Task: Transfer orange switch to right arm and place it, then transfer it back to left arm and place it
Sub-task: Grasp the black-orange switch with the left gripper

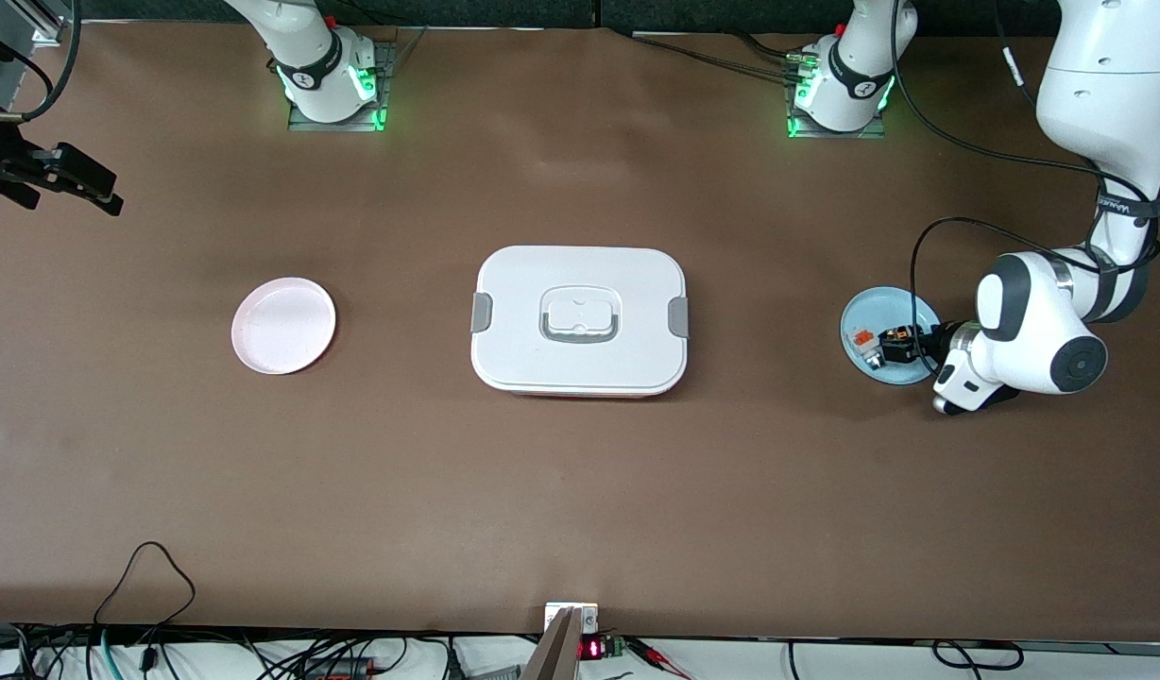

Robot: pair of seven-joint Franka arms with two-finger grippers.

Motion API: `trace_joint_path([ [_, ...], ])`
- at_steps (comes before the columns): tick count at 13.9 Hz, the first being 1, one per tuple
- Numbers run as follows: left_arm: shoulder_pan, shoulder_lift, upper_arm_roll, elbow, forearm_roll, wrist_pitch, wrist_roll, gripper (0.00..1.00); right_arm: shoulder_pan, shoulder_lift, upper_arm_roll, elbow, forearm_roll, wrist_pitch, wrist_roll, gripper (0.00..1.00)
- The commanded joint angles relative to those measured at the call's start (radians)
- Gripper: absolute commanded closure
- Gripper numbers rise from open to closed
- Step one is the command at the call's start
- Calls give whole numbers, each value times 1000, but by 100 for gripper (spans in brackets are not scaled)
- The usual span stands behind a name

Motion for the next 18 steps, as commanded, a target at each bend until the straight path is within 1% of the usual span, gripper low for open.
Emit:
trace_joint_path([
  [1,6,-4,-3,-27,-17,4,-27,0,-2,0,-1,8,-1,-16,1,0],
  [6,7,-7,-3,-59,-15,-2,-56,0,3,0,7,8,5,-45,1,0],
  [8,7,-7,-3,-60,-15,-5,-58,4,3,1,7,8,14,-45,0,0],
  [9,7,-8,-3,-60,-15,-6,-59,7,3,0,7,8,36,-47,0,0],
  [10,9,-8,-3,-60,-15,-8,-59,13,0,0,4,8,80,-48,0,0],
  [11,10,-8,-2,-59,-17,-8,-59,22,-1,1,-2,8,120,-51,-3,0],
  [13,12,-8,1,-48,-15,-10,-58,45,-2,24,-2,6,189,-89,-2,0],
  [14,12,-13,4,-42,-15,-10,-56,57,-3,39,-2,6,261,-103,0,0],
  [15,15,-14,6,-25,-15,-13,-56,66,-6,53,-4,6,321,-103,-2,0],
  [16,18,-19,6,-5,-15,-38,-56,69,-6,67,-4,6,362,-103,-2,0],
  [18,18,-20,4,74,-17,-139,-56,71,-2,82,-1,6,419,-94,-3,0],
])
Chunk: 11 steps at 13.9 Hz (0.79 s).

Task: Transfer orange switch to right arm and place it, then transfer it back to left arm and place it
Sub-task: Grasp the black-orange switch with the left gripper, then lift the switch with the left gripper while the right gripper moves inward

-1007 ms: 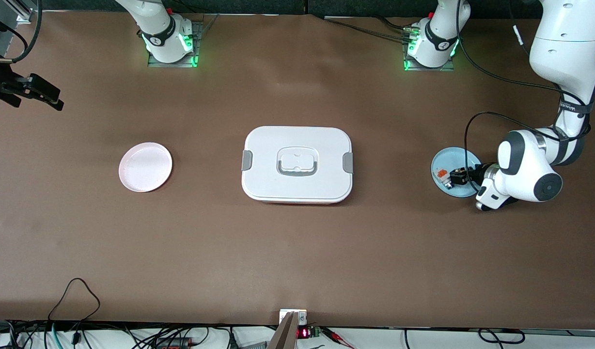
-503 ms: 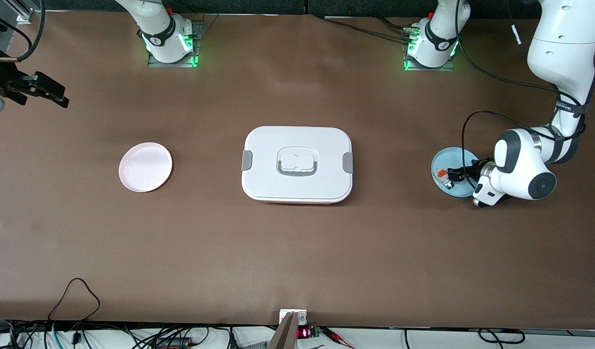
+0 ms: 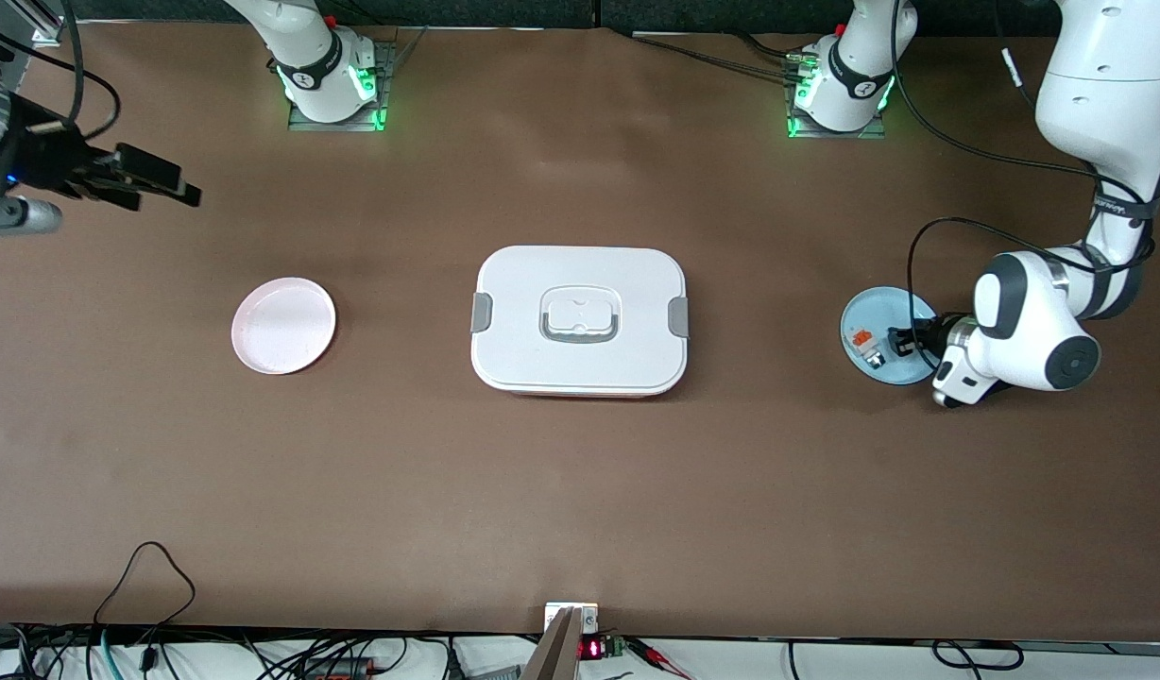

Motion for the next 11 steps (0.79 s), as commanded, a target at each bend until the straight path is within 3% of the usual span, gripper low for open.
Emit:
trace_joint_path([
  [1,2,-19,-1,101,-18,-120,-1,72,0,23,0,11,95,-5,-3,0],
  [8,1,-33,-8,118,-52,-133,-28,72,1,86,4,5,319,-8,-28,0],
  [11,1,-34,-8,116,-53,-134,-29,72,21,103,9,8,376,5,-37,0],
])
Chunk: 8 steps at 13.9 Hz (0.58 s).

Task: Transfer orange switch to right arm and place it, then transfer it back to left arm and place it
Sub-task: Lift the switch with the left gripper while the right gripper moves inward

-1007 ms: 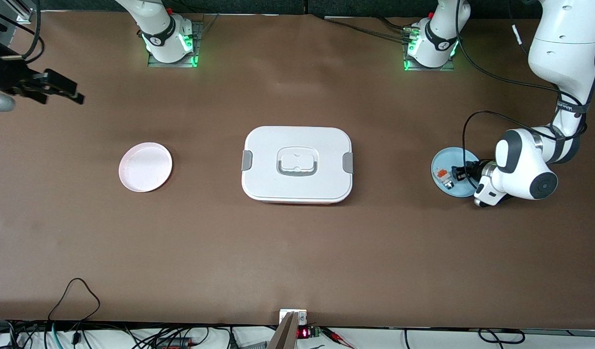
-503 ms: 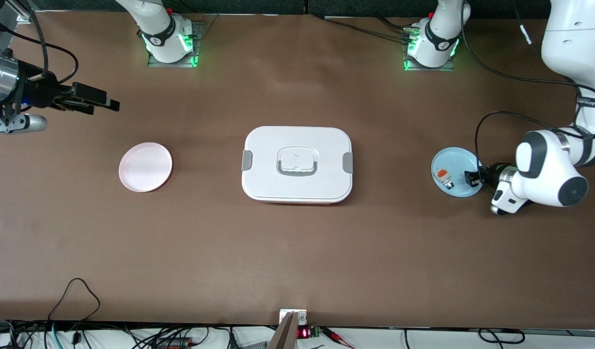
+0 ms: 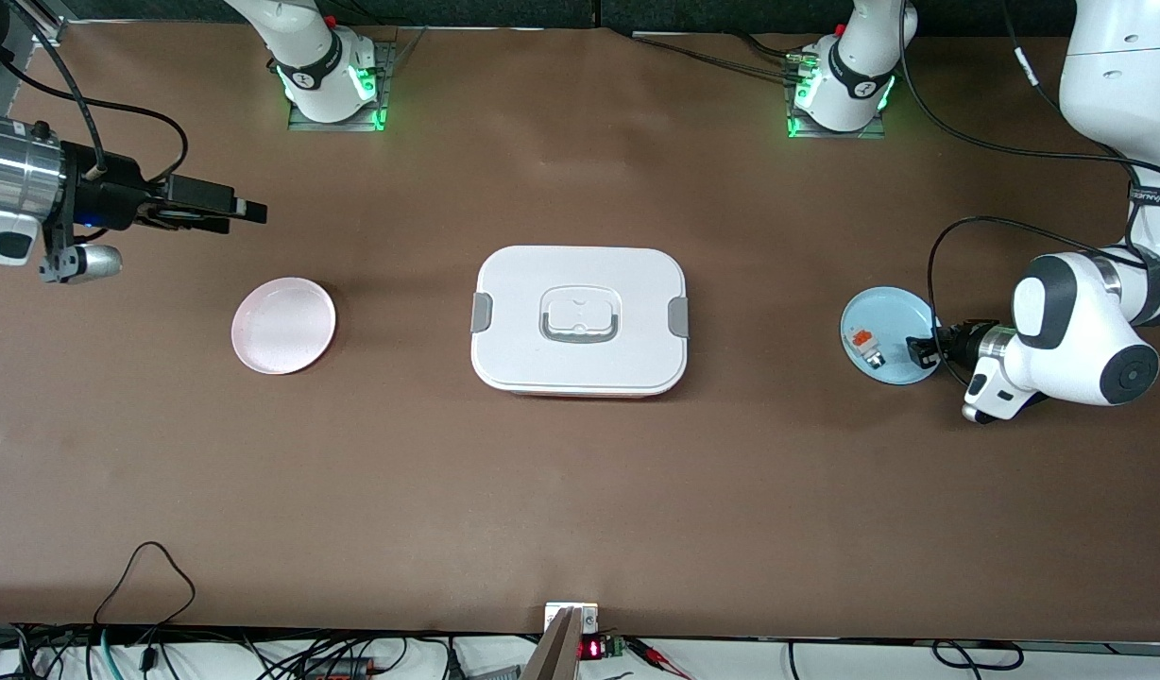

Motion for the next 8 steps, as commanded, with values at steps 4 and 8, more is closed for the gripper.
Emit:
trace_joint_path([
  [4,-1,-41,-4,2,-77,-42,-31,75,23,11,3,6,133,20,-15,0],
  [8,-10,-58,-7,10,-83,-113,-43,82,36,36,3,7,135,14,-14,0],
])
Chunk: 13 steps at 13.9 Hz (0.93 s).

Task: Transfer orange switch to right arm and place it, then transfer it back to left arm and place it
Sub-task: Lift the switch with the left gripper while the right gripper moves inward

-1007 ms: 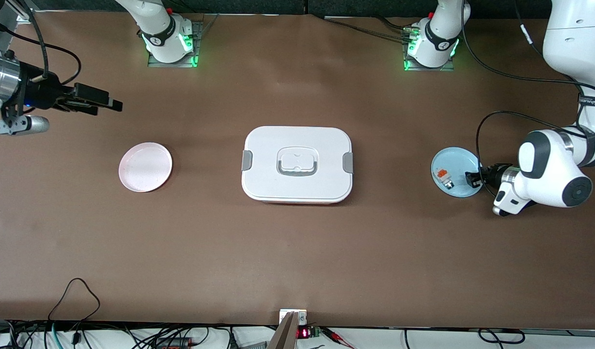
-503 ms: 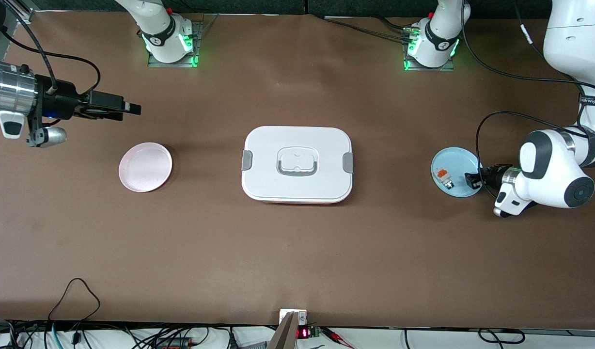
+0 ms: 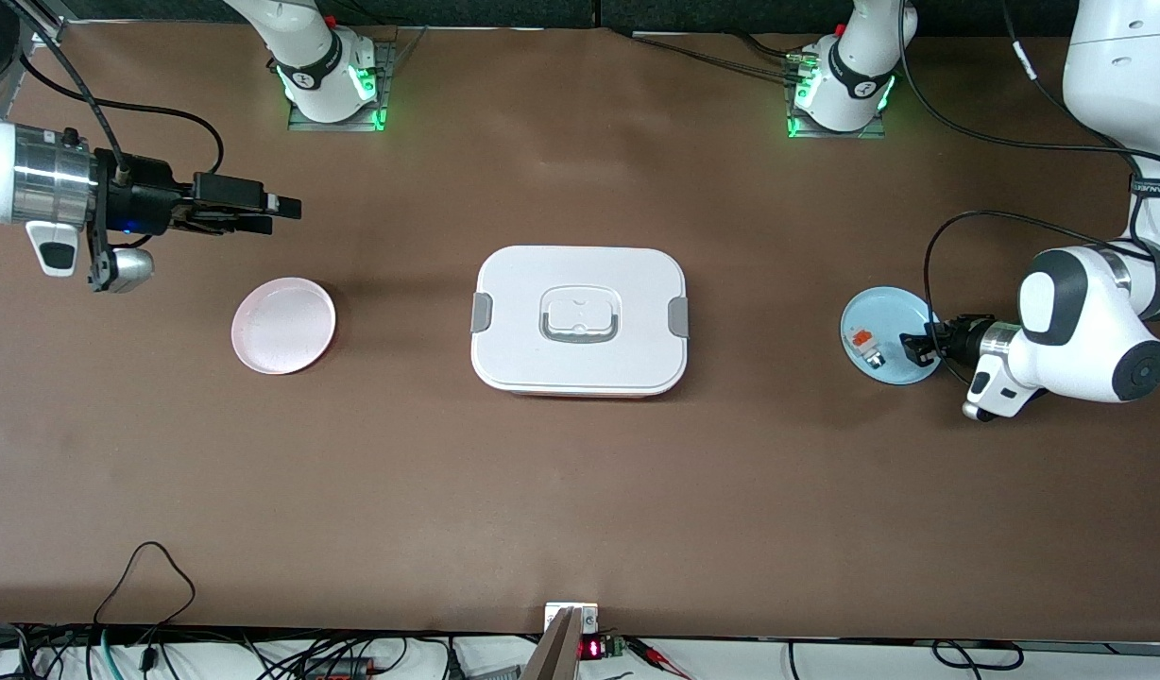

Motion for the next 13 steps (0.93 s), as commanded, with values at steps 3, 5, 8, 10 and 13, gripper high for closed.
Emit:
trace_joint_path([
  [3,-11,-37,-5,38,-83,-96,-82,86,4,22,0,7,27,6,-11,0],
  [5,-14,-46,-39,73,-85,-135,-149,88,7,23,-1,9,62,5,-9,0],
  [8,-16,-75,-106,75,-106,-143,-264,90,6,29,0,9,64,6,-9,0],
  [10,-14,-101,-198,78,-109,-142,-407,91,6,29,1,18,78,6,-8,0],
  [13,-14,-119,-273,85,-164,-142,-534,92,6,31,-1,22,131,10,-8,0],
])
